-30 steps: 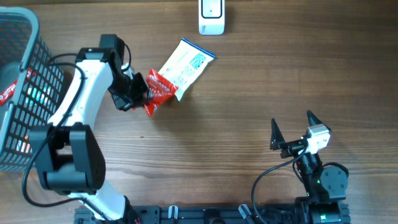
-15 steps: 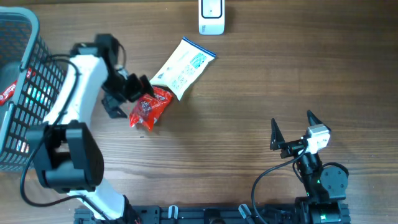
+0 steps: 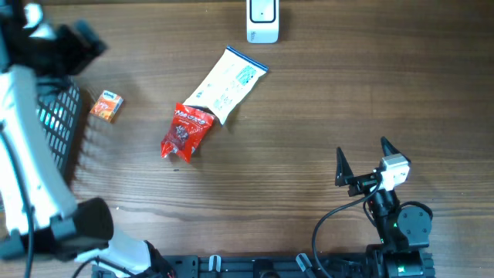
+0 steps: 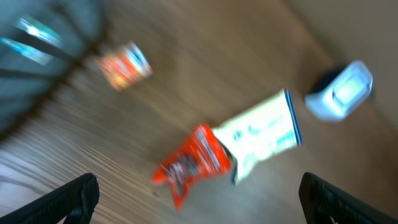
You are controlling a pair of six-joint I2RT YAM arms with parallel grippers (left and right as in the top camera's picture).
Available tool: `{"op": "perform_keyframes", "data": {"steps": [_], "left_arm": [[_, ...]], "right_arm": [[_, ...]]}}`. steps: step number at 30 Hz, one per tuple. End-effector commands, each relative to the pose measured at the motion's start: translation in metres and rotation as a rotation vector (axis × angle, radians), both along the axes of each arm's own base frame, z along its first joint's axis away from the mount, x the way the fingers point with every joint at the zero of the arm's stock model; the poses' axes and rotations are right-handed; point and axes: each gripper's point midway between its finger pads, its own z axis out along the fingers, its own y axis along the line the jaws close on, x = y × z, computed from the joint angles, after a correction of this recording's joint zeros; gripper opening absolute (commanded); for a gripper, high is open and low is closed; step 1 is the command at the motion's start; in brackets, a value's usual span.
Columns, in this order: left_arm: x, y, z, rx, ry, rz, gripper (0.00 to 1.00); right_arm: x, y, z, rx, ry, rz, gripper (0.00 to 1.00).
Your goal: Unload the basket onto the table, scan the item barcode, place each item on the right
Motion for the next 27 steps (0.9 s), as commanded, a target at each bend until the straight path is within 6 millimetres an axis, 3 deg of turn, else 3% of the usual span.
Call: {"op": "perform_keyframes", "data": {"steps": [1,3,7,11,16,27], "left_arm": [[-0.034,0.070,0.041,0.185,-0.084,0.225,1.00],[-0.053,0.106,0.047,0.203,-0.091,0.404,1.00],[-0.081,0.156,0.039,0.134,-0.080,0.678,1.00],[-0.094,0.190,0.017,0.063,-0.042,0.848,1.00],[-0.077,0.210,-0.022,-0.057,0.013,0.882,1.00],[-0.029,0.227,-0.108,-0.155,0.147,0.831,1.00]], "right_arm": [[0.001,-0.003,0.000,-0.012,-0.003,-0.015,1.00],[0.001,-0.003,0.000,-0.012,-0.003,-0.015,1.00],[0.001,-0.003,0.000,-0.012,-0.003,-0.015,1.00],[0.001,-0.003,0.000,-0.012,-0.003,-0.015,1.00],[0.001,-0.003,0.000,-0.012,-0.003,-0.015,1.00],[0.001,-0.003,0.000,-0.012,-0.003,-0.015,1.00]]}}
